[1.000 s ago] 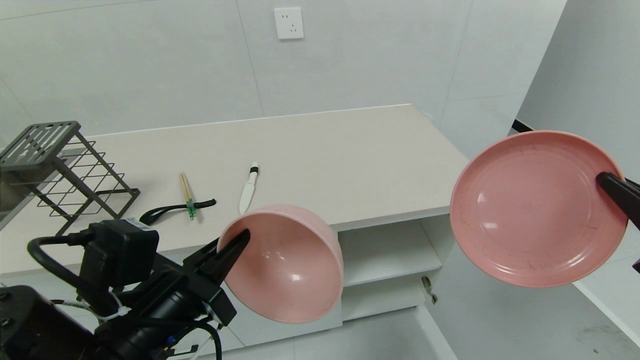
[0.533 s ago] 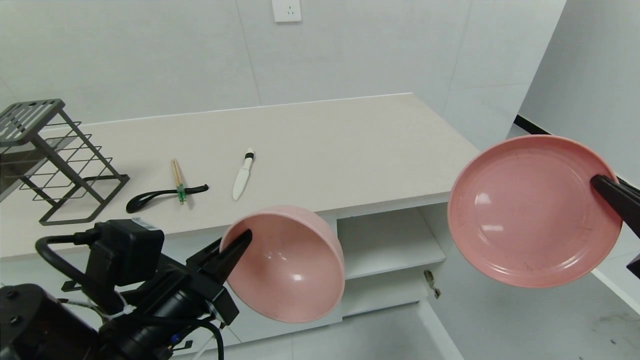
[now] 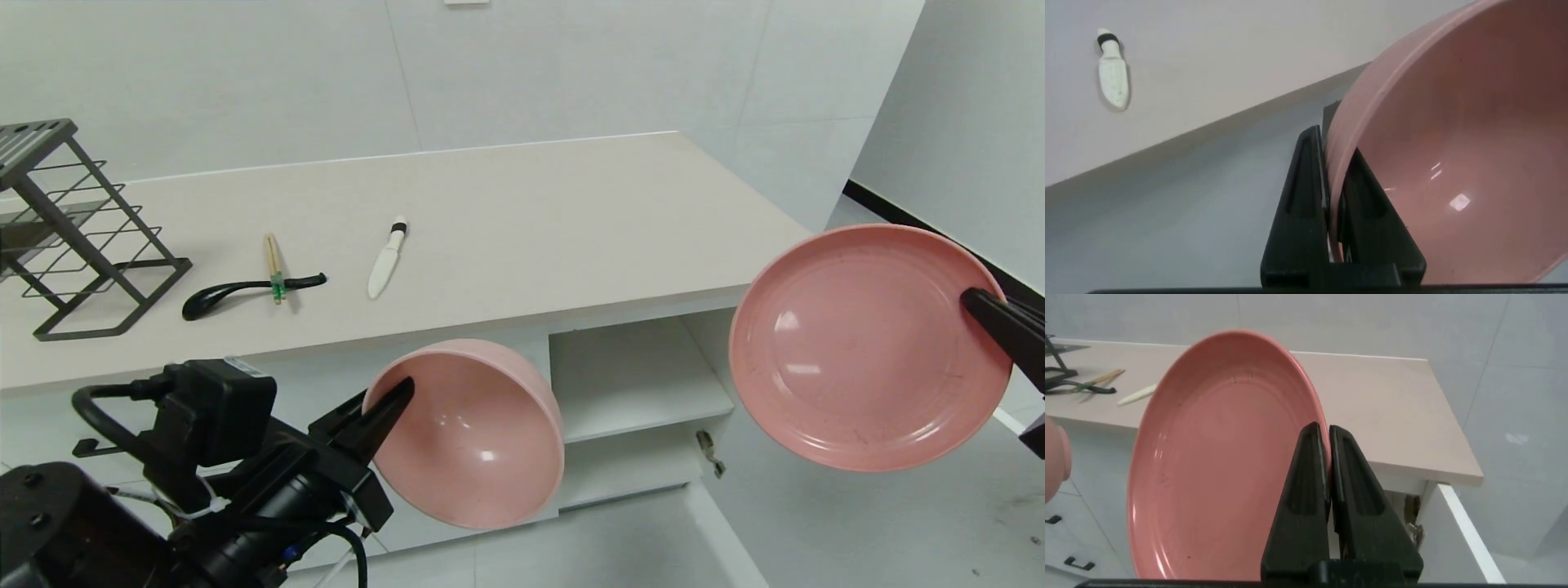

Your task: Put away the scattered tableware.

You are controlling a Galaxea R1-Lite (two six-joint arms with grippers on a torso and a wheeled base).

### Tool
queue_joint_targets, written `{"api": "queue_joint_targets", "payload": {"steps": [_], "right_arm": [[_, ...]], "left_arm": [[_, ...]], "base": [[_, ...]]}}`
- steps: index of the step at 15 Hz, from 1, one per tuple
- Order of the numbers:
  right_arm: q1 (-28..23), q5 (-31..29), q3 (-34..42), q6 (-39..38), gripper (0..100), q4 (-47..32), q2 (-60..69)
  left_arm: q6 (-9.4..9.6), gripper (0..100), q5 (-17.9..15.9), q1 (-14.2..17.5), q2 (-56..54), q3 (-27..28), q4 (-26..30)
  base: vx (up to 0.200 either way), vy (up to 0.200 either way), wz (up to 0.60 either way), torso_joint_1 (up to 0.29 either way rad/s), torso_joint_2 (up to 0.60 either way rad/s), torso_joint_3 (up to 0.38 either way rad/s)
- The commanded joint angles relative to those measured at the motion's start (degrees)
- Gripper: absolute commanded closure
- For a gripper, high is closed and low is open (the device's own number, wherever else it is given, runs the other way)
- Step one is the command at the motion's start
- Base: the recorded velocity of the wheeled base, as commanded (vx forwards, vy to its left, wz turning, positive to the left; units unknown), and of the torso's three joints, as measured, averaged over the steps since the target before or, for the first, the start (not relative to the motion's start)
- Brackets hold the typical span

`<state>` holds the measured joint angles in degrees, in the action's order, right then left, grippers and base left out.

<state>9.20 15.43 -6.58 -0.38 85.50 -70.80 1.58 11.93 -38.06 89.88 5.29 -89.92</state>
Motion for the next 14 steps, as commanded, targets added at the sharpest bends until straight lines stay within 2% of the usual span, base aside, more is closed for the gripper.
{"api": "queue_joint_targets", "payload": {"steps": [1,6,14], "right_arm": [[0.02,0.04,0.17,0.03,100,0.1,-0.39],[0.02,0.04,0.17,1.52,100,0.1,-0.56],[0.02,0.04,0.78,2.93,100,0.1,-1.44]], "left_arm": [[0.0,100,0.02,0.0,-0.06,-0.02,-0.08],[0.0,100,0.02,0.0,-0.06,-0.02,-0.08],[0.0,100,0.11,0.0,-0.41,0.07,-0.08]], "base": [[0.0,0.0,0.0,-0.09,0.18,0.076],[0.0,0.0,0.0,-0.144,0.28,0.132],[0.0,0.0,0.0,-0.242,0.44,0.201]]}}
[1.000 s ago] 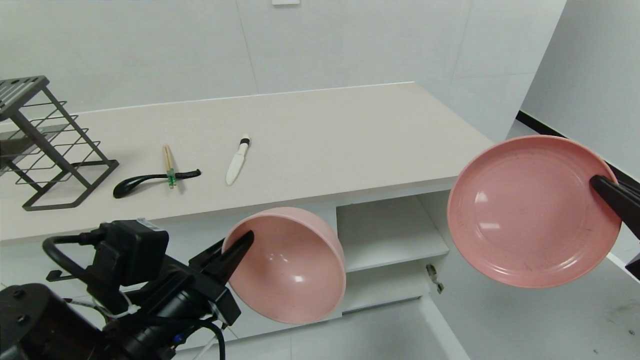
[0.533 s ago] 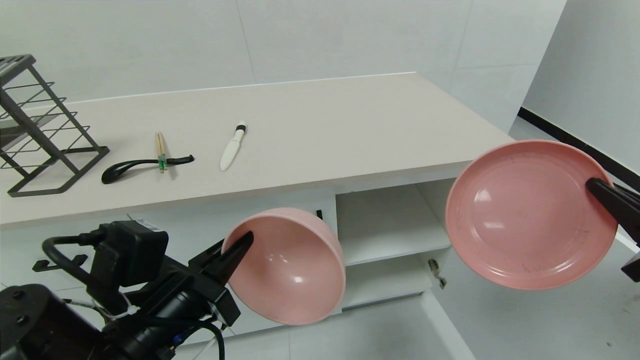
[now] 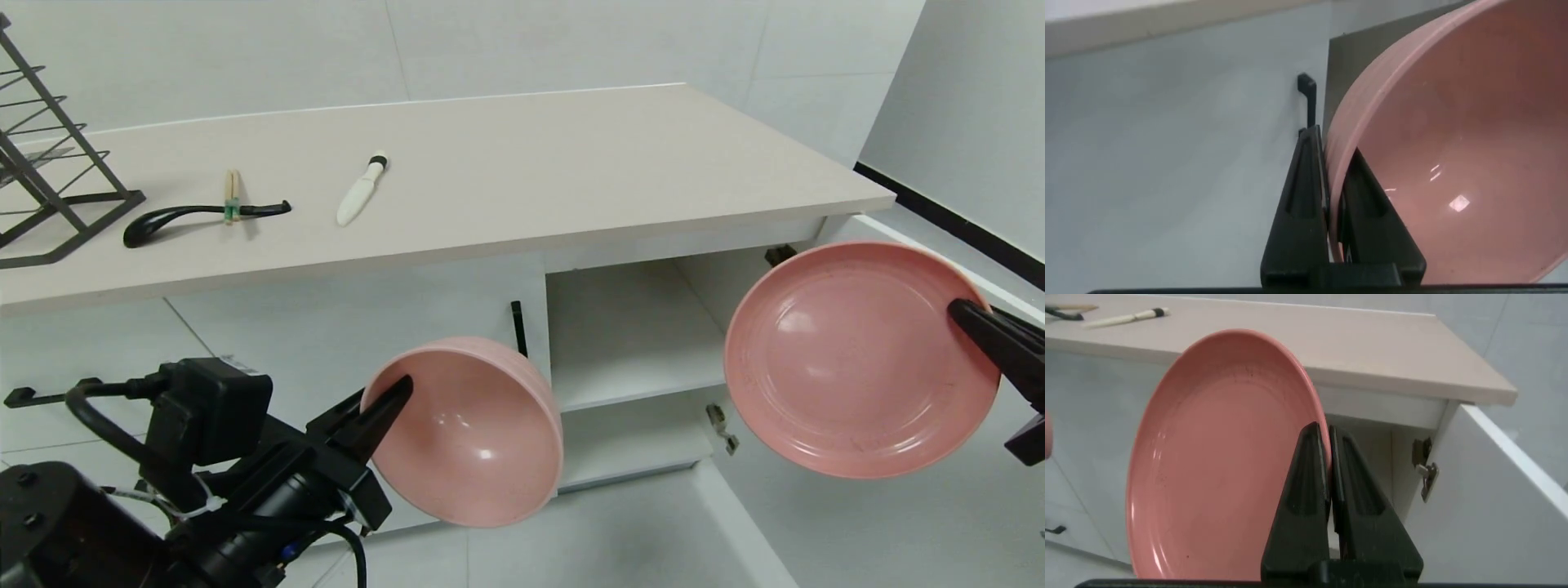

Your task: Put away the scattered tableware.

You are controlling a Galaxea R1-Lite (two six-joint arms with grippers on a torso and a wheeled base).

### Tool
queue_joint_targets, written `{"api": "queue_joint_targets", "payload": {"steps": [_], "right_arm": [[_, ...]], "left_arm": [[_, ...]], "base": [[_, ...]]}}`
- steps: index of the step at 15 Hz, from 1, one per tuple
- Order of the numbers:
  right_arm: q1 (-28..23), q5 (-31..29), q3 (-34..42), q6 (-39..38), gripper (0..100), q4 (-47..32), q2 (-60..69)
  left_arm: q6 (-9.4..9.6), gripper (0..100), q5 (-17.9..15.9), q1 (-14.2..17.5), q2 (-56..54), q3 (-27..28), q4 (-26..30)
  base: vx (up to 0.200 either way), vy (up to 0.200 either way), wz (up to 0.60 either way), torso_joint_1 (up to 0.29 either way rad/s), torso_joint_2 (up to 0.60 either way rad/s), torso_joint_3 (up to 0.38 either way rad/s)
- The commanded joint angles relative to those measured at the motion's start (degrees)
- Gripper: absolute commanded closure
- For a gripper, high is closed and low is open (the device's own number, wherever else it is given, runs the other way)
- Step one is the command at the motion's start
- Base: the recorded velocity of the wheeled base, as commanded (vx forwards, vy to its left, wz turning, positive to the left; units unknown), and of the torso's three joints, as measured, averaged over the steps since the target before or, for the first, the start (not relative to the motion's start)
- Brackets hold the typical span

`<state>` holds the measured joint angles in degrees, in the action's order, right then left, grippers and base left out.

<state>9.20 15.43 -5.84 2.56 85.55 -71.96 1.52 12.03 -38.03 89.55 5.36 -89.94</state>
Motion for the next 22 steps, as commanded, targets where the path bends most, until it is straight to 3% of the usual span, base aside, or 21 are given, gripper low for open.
{"api": "queue_joint_targets", "payload": {"steps": [1,7,15,19,22], "right_arm": [[0.02,0.04,0.04,-0.01,100,0.05,-0.37],[0.02,0.04,0.48,-0.01,100,0.05,-0.81],[-0.06,0.04,1.36,-0.01,100,0.05,-2.48],[-0.06,0.04,5.05,-0.01,100,0.93,-4.33],[0.02,0.04,5.49,-0.01,100,1.11,-8.46]], "left_arm": [[-0.03,100,0.01,-0.02,-0.08,0.0,-0.06],[-0.38,100,0.01,0.07,-0.26,-0.09,-0.06],[-0.38,100,-0.08,0.07,-0.69,-0.35,-0.06],[-0.21,100,-0.08,0.15,-0.96,-0.18,-0.06],[-0.29,100,-0.08,0.15,-2.45,-2.02,-0.06]], "base": [[0.0,0.0,0.0,-0.251,0.36,0.115],[0.0,0.0,0.0,-0.238,0.33,0.127],[0.0,0.0,0.0,-0.021,0.13,0.045],[0.2,0.0,0.0,0.0,0.0,0.04],[0.0,0.0,0.0,0.0,0.0,0.0]]}}
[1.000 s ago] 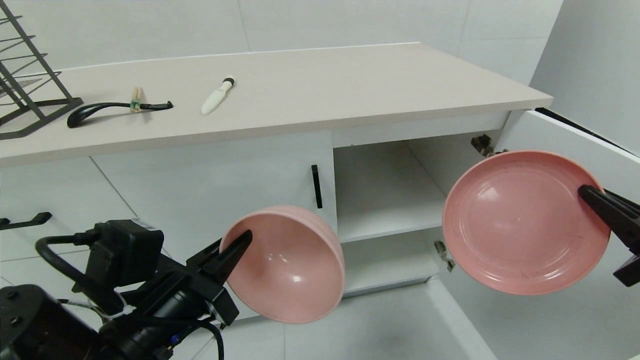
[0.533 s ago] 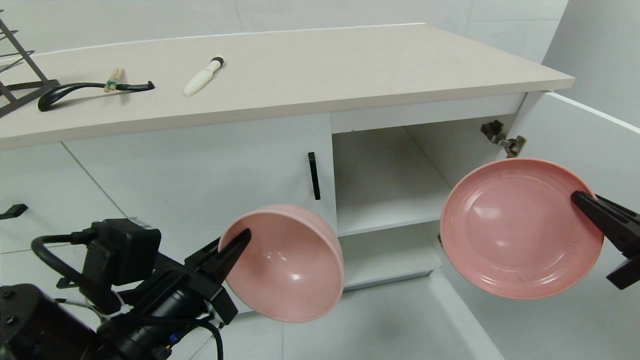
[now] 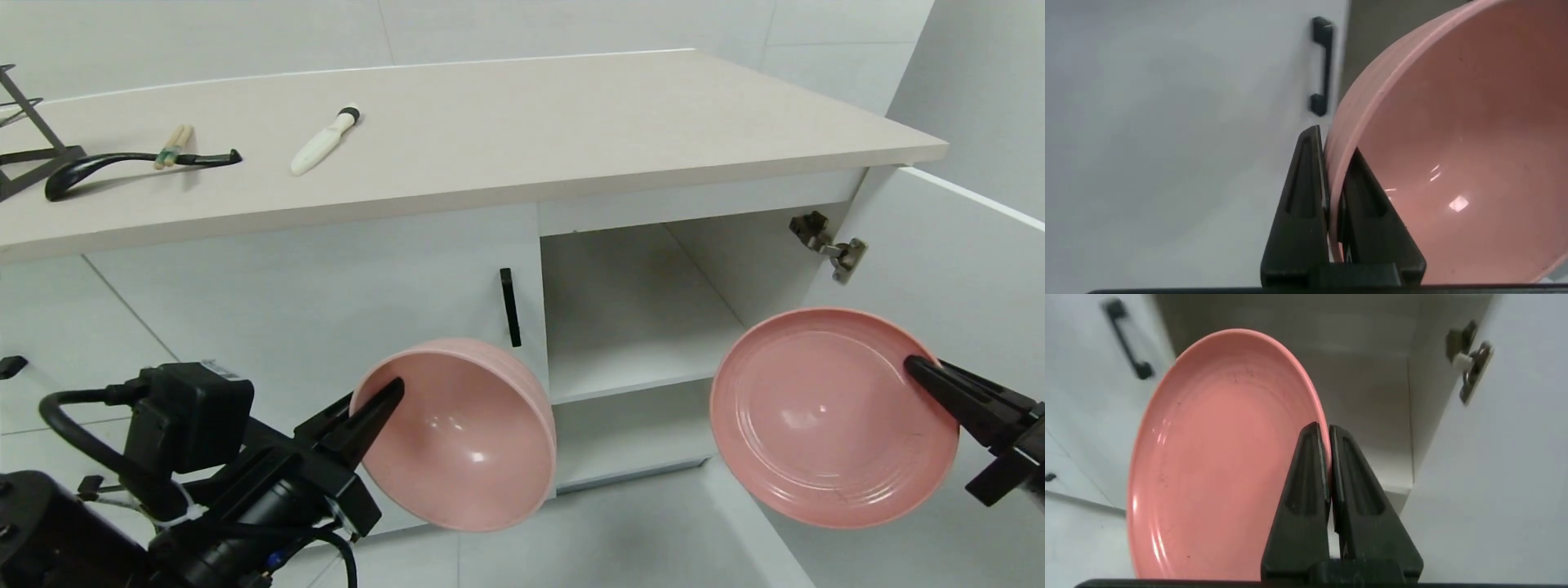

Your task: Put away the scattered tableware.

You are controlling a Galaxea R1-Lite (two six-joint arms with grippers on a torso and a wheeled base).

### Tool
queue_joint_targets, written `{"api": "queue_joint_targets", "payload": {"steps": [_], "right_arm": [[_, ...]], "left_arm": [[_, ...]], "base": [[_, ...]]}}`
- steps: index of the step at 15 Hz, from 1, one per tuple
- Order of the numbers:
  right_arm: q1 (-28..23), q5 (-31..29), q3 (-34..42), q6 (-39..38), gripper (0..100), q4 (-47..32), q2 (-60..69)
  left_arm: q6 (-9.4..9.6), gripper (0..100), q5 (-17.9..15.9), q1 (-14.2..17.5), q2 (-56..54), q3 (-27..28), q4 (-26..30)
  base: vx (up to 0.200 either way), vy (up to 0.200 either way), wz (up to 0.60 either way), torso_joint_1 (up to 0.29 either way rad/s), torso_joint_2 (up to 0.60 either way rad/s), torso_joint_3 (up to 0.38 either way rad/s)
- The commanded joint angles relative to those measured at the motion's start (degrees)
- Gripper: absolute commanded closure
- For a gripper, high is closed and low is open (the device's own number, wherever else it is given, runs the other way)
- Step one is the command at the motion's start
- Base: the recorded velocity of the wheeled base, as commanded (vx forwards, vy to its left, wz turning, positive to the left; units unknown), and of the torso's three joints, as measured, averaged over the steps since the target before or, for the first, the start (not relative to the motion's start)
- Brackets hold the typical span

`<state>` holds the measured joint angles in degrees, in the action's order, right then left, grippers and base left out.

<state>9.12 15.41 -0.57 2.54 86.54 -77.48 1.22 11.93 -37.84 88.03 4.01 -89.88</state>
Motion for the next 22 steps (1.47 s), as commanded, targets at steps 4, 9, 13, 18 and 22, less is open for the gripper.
{"api": "queue_joint_targets", "payload": {"steps": [4,9,13,18,22], "right_arm": [[2.13,0.06,-0.13,0.36,100,0.56,-8.12],[2.31,0.06,-2.42,0.45,100,2.23,-15.94],[5.38,0.15,-7.69,0.36,100,3.46,-25.96],[9.69,-0.03,-17.97,-0.07,100,3.46,-35.1],[9.95,-0.12,-23.33,-0.25,100,3.46,-39.32]], "left_arm": [[-0.08,100,0.02,-0.04,-6.11,-3.92,-0.12],[0.36,100,-0.07,-0.04,-8.84,-3.83,-0.12],[-0.43,100,0.02,-0.04,-9.63,-3.92,-0.12],[-2.54,100,-0.16,2.77,-9.72,-3.92,-0.12],[-3.24,100,-0.07,3.56,-9.81,-3.92,-0.12]], "base": [[0.0,0.0,0.0,0.0,0.0,0.0],[0.0,-0.12,0.0,0.001,0.0,0.0],[0.0,0.0,0.0,0.0,0.0,0.0],[0.04,0.0,0.0,0.0,0.0,0.0],[0.1,0.0,0.0,0.002,0.0,0.002]]}}
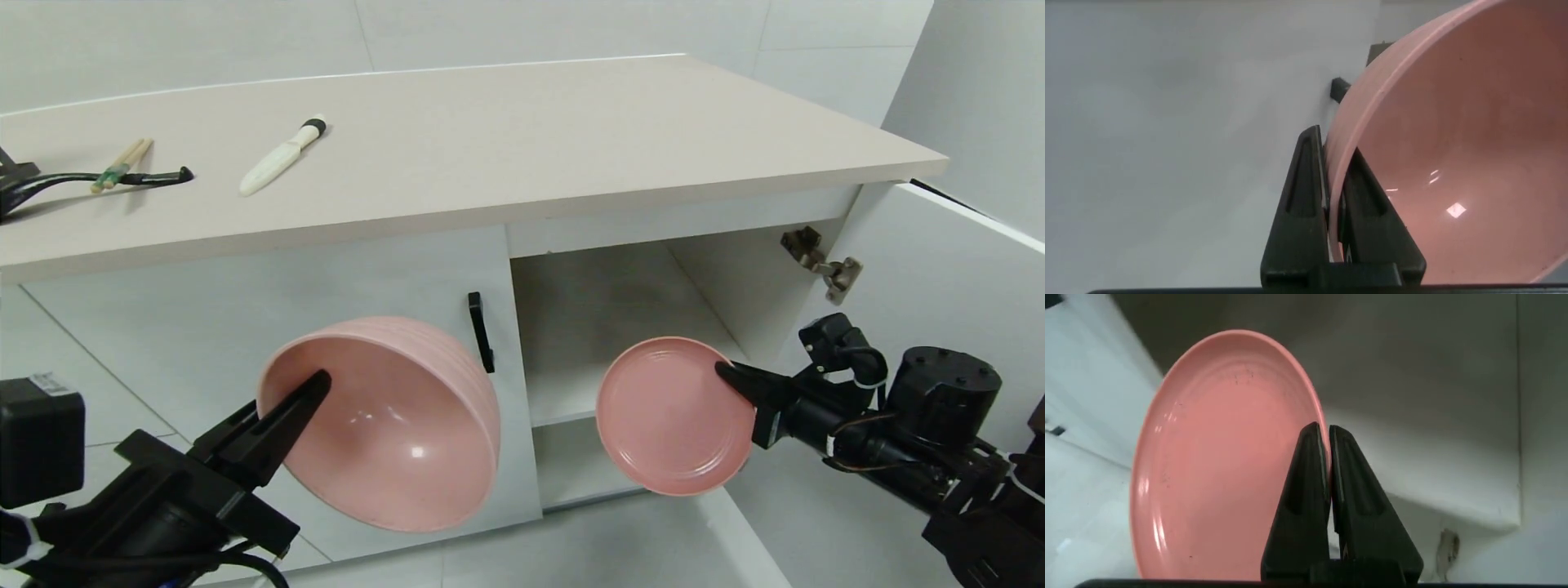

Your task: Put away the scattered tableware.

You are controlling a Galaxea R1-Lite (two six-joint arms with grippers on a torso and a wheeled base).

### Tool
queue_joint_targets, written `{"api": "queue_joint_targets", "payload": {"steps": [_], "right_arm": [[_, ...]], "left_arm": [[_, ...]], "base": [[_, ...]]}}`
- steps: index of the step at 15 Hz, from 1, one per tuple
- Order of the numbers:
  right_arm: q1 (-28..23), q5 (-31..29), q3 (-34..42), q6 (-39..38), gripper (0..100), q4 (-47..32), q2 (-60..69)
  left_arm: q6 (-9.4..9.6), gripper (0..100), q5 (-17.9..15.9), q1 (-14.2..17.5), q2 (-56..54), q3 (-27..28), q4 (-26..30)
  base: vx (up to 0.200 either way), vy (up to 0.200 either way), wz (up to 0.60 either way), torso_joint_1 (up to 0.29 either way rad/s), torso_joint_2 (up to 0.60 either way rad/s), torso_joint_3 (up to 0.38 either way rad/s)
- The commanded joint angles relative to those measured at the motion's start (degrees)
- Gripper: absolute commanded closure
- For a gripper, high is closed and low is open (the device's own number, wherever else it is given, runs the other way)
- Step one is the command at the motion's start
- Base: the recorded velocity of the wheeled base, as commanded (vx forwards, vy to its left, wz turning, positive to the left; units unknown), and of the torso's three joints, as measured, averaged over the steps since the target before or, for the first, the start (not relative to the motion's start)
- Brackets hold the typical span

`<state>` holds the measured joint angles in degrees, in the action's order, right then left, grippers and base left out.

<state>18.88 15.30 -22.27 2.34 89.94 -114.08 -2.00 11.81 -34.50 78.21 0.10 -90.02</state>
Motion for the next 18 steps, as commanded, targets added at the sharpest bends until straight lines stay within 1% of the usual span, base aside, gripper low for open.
{"api": "queue_joint_targets", "payload": {"steps": [1,4,6,8,9,11,15,16,17,18], "right_arm": [[0.19,-0.01,-2.6,-0.32,100,0.06,-3.78],[0.1,-0.01,-5.33,-2.43,100,0.06,-5.72],[0.1,-0.09,-7.52,-5.59,100,0.06,-6.95],[0.1,-0.09,-8.67,-9.02,100,0.06,-7.91],[-0.07,-0.09,-8.75,-9.28,100,0.06,-8.79],[-0.25,-0.18,-9.46,-9.46,100,0.06,-10.55],[-1.04,-0.97,-17.54,-10.16,100,0.06,-16.7],[-1.04,-1.06,-17.72,-10.25,100,0.06,-16.88],[-1.04,-1.76,-21.32,-11.83,100,0.06,-19.51],[-1.04,-1.85,-22.73,-12.1,100,0.06,-20.66]], "left_arm": [[-0.02,100,0.05,0.22,-0.08,-0.01,0.02],[0.51,100,-0.04,-0.13,-1.05,-0.01,0.02],[0.51,100,-0.56,-0.83,-2.1,-0.01,0.02],[0.59,100,-2.67,-3.29,-3.77,-0.01,0.02],[1.12,100,-3.99,-4.0,-4.74,-0.01,0.28],[1.3,100,-4.17,-4.08,-5.18,-0.01,2.83],[1.38,100,-4.17,-4.0,-5.18,-0.01,2.74],[1.38,100,-4.17,-4.0,-5.18,-0.01,2.74],[1.38,100,-4.17,-4.0,-5.18,-0.01,2.83],[1.38,100,-4.17,-4.0,-5.09,-0.01,2.83]], "base": [[0.0,0.0,0.0,0.0,0.0,0.0],[0.0,0.0,0.0,0.0,0.0,0.0],[0.0,0.0,0.0,0.0,0.0,0.0],[0.0,0.0,0.0,0.0,0.0,0.0],[0.0,0.0,0.0,0.0,0.0,0.0],[0.0,0.0,0.0,0.0,0.0,0.0],[0.0,0.0,0.0,0.0,0.0,0.0],[0.0,0.0,0.0,0.0,0.0,0.0],[0.0,0.0,0.0,0.0,0.0,0.0],[0.0,0.0,0.0,0.0,0.0,0.0]]}}
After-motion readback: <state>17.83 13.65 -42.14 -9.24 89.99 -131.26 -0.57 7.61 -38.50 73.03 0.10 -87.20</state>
